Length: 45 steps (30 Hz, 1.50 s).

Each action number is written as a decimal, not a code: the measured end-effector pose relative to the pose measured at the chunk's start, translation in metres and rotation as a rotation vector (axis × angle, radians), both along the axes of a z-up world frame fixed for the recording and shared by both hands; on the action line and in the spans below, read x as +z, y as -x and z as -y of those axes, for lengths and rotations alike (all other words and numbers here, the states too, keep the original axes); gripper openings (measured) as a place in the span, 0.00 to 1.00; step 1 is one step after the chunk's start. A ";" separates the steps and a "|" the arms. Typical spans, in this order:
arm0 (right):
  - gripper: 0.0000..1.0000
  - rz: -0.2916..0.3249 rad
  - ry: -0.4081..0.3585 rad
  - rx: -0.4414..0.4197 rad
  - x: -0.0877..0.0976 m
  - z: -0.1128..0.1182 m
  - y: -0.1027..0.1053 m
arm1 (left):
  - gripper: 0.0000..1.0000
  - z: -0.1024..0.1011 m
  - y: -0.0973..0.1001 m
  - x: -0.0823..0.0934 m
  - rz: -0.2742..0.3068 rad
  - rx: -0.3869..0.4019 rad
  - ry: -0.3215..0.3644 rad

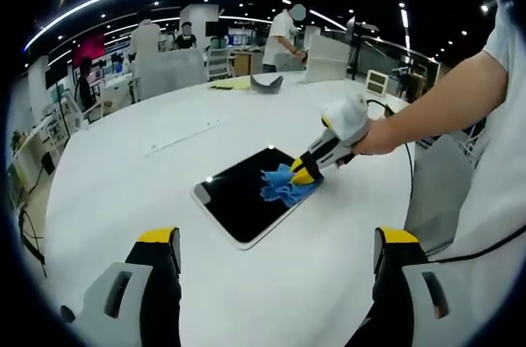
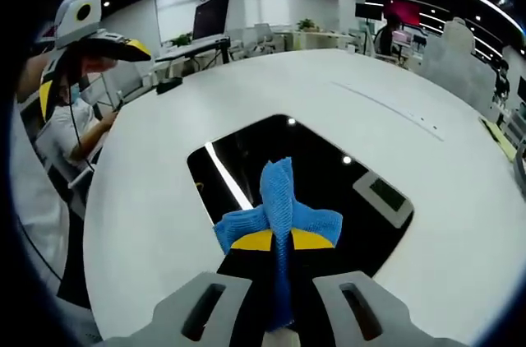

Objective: Wipe the mirror surface with the cleaning cloth until all visible marks leave the cleaned area.

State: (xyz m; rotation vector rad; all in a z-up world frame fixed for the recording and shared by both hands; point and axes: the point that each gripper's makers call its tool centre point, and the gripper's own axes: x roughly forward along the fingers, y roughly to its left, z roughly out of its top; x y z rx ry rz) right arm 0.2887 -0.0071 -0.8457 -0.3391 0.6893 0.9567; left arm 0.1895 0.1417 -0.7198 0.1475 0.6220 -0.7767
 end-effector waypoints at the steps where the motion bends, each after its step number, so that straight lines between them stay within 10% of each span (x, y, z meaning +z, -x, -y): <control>1: 0.01 -0.001 -0.001 -0.001 0.000 0.000 0.001 | 0.99 0.000 0.000 0.000 0.000 0.000 -0.001; 45: 0.01 -0.011 -0.013 -0.012 0.000 -0.003 0.019 | 0.98 0.006 0.003 0.002 0.010 -0.021 -0.001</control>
